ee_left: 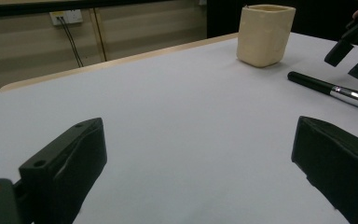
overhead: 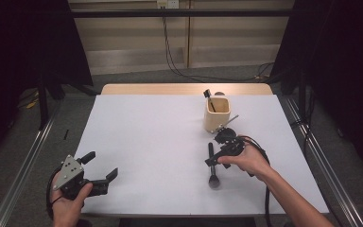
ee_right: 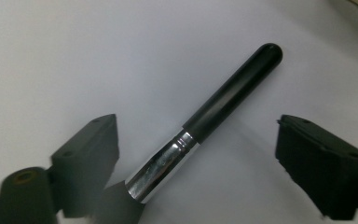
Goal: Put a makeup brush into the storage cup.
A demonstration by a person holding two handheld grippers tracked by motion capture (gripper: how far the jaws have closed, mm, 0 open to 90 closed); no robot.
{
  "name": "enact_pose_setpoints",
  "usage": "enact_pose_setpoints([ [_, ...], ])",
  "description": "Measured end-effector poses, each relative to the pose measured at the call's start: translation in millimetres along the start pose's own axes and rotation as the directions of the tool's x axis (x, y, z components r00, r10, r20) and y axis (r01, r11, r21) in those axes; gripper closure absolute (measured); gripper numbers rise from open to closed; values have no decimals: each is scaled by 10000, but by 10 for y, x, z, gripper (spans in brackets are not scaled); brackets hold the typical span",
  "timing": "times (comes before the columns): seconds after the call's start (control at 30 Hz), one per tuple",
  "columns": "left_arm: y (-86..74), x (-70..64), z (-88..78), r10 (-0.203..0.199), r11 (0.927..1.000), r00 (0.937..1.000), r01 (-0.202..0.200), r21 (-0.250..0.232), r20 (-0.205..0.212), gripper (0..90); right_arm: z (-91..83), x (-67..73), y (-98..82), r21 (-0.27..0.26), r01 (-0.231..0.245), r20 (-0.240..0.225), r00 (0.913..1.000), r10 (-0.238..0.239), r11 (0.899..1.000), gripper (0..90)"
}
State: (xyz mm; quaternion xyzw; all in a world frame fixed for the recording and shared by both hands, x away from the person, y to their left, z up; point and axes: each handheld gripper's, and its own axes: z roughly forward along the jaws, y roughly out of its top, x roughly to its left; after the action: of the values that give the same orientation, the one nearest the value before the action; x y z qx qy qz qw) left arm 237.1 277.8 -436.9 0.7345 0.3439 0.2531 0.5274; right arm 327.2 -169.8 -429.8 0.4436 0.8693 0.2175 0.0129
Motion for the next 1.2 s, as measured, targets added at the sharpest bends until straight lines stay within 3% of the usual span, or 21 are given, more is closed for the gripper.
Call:
enact_pose_setpoints([
  [0.47,-1,9,7,-31,10000,10000,31,6,36,31,111,14,76,1349,-435,17,9990,437,9899,250],
  [0.87,-2,12,9,-45,10000,10000,45,26,36,31,230,59,52,2015,-822,-174,9960,875,9760,351],
  [1.2,-4,12,9,-27,10000,10000,27,19,64,31,241,82,41,2177,-746,185,9972,723,9732,514],
])
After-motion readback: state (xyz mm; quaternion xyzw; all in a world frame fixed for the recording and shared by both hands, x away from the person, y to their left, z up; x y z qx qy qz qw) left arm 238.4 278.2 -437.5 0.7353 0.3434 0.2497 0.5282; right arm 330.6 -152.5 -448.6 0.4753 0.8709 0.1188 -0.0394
